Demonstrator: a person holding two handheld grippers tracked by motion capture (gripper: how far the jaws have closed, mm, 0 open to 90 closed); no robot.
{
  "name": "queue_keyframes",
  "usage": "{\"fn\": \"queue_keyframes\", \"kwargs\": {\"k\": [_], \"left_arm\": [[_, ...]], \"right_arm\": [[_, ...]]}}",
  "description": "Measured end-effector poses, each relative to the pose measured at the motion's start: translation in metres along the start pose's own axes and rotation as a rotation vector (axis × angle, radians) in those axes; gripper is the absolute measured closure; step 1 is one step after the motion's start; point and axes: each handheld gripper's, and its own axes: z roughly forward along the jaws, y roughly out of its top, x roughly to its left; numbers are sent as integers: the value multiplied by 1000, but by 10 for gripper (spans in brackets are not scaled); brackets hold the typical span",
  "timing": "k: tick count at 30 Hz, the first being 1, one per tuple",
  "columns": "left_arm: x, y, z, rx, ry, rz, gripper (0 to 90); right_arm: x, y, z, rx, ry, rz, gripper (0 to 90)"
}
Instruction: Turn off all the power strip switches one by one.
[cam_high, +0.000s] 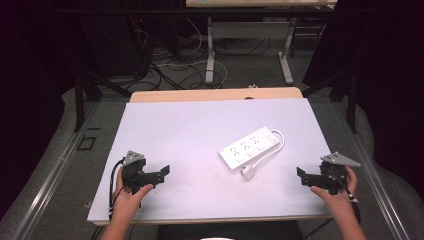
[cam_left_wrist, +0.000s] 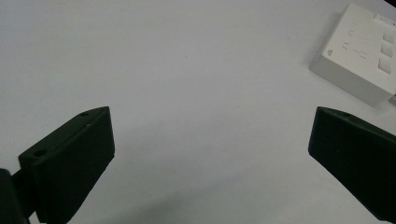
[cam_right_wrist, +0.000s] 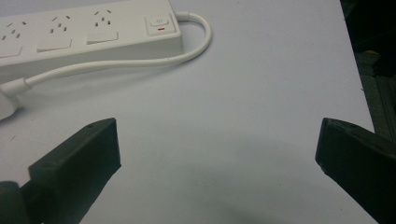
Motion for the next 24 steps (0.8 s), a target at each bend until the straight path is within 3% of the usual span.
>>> {"fn": "queue_keyframes", "kwargs": {"k": [4, 8, 24], "left_arm": [[1, 0, 1, -2, 9, -2, 5], [2, 0, 0, 1, 38, -10, 5], [5, -3, -5, -8, 68, -11, 19]], "right_arm": [[1, 2, 0, -1, 1, -27, 0], [3, 1, 0, -4, -5, -27, 0], [10, 7, 3, 22, 4, -46, 34]]}}
